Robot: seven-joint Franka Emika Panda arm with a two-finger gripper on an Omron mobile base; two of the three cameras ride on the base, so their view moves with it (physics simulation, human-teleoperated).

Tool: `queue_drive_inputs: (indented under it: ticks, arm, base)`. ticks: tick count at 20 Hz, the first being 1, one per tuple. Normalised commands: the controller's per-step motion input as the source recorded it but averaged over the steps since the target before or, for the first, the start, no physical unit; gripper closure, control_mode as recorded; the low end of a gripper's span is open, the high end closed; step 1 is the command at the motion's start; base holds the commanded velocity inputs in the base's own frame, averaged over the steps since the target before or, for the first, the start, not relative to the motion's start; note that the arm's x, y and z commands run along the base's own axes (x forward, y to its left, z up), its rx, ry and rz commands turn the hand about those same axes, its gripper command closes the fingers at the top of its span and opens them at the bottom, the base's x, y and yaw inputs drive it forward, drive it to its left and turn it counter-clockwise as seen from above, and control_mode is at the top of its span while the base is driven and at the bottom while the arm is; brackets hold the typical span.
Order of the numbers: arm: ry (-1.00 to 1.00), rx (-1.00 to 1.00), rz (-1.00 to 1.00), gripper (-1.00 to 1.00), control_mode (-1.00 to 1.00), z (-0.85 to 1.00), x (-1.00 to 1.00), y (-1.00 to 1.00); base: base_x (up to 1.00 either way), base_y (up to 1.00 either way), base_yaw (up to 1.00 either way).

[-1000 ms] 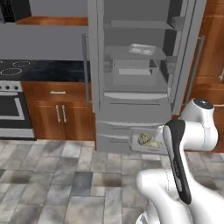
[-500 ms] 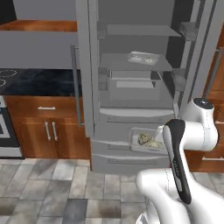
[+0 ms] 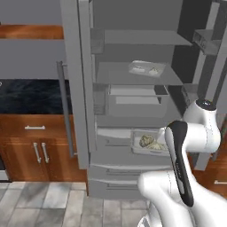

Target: Place two dumplings into each of the tupperware containers and then place the containers in the fridge.

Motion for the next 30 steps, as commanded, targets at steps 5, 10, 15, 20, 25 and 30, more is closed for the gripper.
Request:
queue_drive_inputs:
  ticks: [5, 10, 15, 20, 25, 30]
  arm:
    - [0.00, 0.00, 0.00, 1.00, 1.00, 0.00, 0.00, 0.00]
    - [0.00, 0.00, 0.00, 1.00, 1.00, 0.00, 0.00, 0.00]
    - [0.00, 0.00, 0.00, 1.00, 1.00, 0.00, 0.00, 0.00]
    - [0.00, 0.00, 0.00, 1.00, 1.00, 0.00, 0.00, 0.00]
    - [0.00, 0.00, 0.00, 1.00, 1.00, 0.00, 0.00, 0.00]
    - [0.00, 0.00, 0.00, 1.00, 1.00, 0.00, 0.00, 0.00]
  base:
    - [0.60, -0.06, -0.03]
    - [0.52, 0.00, -0.05]
    - [0.60, 0.05, -0.05]
    - [0.45, 0.26, -0.04]
    - [0.46, 0.32, -0.05]
    - [0.64, 0.00, -0.05]
